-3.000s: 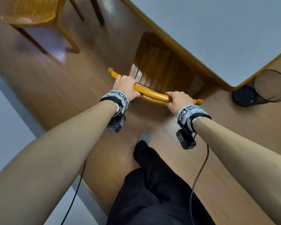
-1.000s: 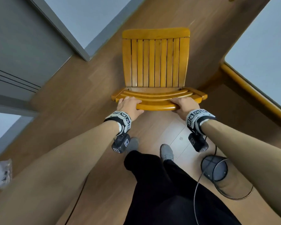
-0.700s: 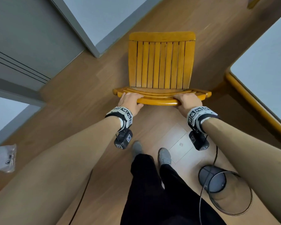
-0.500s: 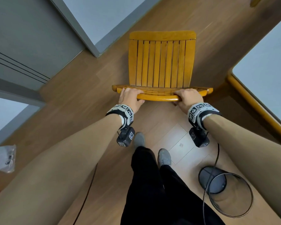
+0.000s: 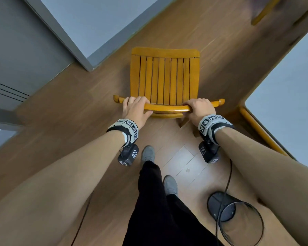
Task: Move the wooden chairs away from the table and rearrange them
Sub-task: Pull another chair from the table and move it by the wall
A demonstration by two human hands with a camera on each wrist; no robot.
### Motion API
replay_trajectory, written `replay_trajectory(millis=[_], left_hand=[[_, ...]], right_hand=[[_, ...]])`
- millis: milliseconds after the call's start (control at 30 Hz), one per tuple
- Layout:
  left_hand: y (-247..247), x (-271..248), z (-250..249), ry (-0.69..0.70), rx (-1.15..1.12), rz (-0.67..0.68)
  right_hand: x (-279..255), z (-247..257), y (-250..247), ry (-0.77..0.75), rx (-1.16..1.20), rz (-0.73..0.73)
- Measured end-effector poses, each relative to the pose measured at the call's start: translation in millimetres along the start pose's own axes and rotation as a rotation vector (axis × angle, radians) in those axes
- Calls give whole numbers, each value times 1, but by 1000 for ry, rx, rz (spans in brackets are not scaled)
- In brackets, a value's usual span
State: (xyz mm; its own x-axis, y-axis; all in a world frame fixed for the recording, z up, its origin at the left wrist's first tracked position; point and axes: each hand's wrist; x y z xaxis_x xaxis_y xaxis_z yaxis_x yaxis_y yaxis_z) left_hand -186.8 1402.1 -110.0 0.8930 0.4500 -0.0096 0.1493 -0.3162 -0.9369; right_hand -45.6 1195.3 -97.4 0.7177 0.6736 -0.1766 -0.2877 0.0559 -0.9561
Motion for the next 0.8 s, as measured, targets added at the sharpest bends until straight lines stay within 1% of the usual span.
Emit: replay_trajectory(millis=[100, 200, 267, 367, 500, 567, 633, 800], left_hand=[[6, -4, 4, 10, 22, -32], [7, 0, 5, 43, 44, -13], [5, 3, 7, 65, 15, 25], [-1, 12, 8, 88, -42, 113], [-5, 30, 9, 80, -35, 185], [-10, 48, 6, 73, -37, 197], [-18, 72, 4, 72, -54, 205], [-45, 149, -2, 63, -100, 182]], right_hand=[[-2, 0, 5, -8, -20, 1], [0, 2, 4, -14, -56, -20], [0, 3, 1, -21, -79, 1], [2, 2, -8, -23, -99, 70], [15, 3, -22, 19, -97, 141], [30, 2, -31, 48, -95, 153], [49, 0, -44, 81, -101, 134], [111, -6, -88, 145, -94, 109]])
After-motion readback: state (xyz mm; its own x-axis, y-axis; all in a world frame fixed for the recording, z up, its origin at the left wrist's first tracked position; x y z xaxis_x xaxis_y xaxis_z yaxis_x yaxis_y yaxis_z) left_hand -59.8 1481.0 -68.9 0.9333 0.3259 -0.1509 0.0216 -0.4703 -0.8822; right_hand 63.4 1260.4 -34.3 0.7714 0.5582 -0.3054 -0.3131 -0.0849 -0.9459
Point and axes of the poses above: each hand's wrist, its own x-axis towards the middle knuckle, its own y-axis out of the palm, z = x × y, and after that the axes turned 10 degrees about -z, right-handed
